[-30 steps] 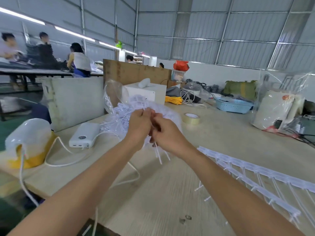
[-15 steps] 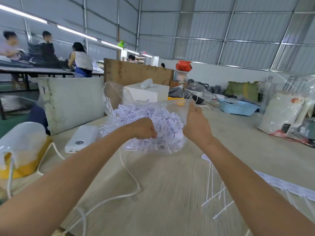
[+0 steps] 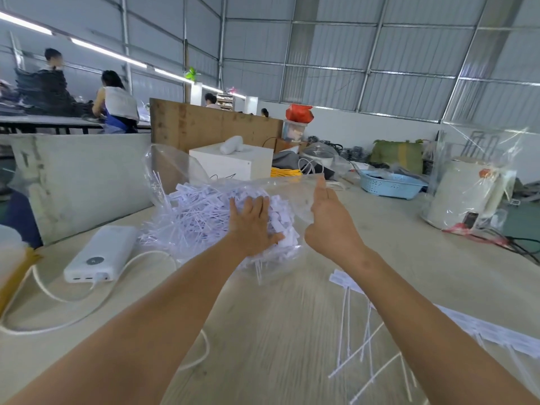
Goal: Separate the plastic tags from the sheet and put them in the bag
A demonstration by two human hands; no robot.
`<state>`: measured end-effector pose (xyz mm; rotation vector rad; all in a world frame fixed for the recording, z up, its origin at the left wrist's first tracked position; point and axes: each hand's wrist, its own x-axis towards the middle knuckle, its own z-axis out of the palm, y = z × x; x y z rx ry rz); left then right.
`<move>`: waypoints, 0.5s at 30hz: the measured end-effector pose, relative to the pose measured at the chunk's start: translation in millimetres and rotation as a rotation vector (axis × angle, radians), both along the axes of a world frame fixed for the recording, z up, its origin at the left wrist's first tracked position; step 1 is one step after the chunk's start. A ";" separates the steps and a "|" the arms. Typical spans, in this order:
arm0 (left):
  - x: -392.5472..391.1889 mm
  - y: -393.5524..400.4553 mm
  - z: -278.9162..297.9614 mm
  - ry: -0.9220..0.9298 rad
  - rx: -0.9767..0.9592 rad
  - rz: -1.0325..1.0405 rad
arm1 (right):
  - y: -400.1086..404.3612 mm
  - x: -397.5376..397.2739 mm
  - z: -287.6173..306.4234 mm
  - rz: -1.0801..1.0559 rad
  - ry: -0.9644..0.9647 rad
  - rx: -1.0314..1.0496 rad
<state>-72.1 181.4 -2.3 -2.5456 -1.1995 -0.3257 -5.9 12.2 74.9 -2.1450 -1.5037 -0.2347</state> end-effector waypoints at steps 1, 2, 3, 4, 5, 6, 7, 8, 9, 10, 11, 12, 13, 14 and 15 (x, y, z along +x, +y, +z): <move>0.4 0.9 2.6 -0.013 -0.020 0.047 | 0.3 -0.6 0.0 0.001 0.003 0.003; 0.8 -1.3 4.8 -0.015 -0.041 0.078 | 0.1 -1.6 -0.6 -0.001 0.005 -0.001; 1.1 -3.9 6.6 -0.013 -0.067 0.088 | 0.0 -2.3 -1.0 -0.005 0.000 -0.006; 1.4 -6.9 8.2 -0.006 -0.093 0.077 | -0.3 -2.7 -1.5 -0.007 -0.009 -0.010; 1.0 -10.0 9.5 0.008 -0.121 0.052 | -0.6 -2.7 -2.2 -0.009 -0.020 -0.013; -0.5 -13.6 12.2 0.031 -0.144 0.028 | -0.9 -2.2 -2.7 -0.011 -0.031 -0.015; -2.5 -17.6 16.0 0.053 -0.162 0.008 | -1.3 -1.4 -3.6 -0.013 -0.041 -0.018; -5.6 -22.8 21.0 0.073 -0.176 0.002 | -1.6 -0.9 -4.3 -0.016 -0.049 -0.022; -9.3 -29.4 26.4 0.095 -0.188 0.013 | -1.8 -0.7 -4.8 -0.019 -0.055 -0.030; -13.3 -37.9 32.2 0.127 -0.204 0.035 | -2.4 -0.7 -5.1 -0.021 -0.058 -0.040; -17.0 -47.8 38.3 0.174 -0.222 0.058 | -3.4 -0.5 -5.1 -0.025 -0.057 -0.049; -20.8 -59.4 45.5 0.237 -0.244 0.073 | -5.6 -0.2 -4.6 -0.028 -0.053 -0.059; -24.9 -72.3 52.9 0.306 -0.271 0.079 | -9.3 0.3 -4.1 -0.025 -0.049 -0.076; -29.7 -86.1 61.0 0.370 -0.290 0.072 | -14.3 1.2 -2.7 -0.009 -0.044 -0.097; -34.3 -101.0 69.0 0.410 -0.289 0.052 | -20.7 3.4 -1.0 0.022 -0.037 -0.120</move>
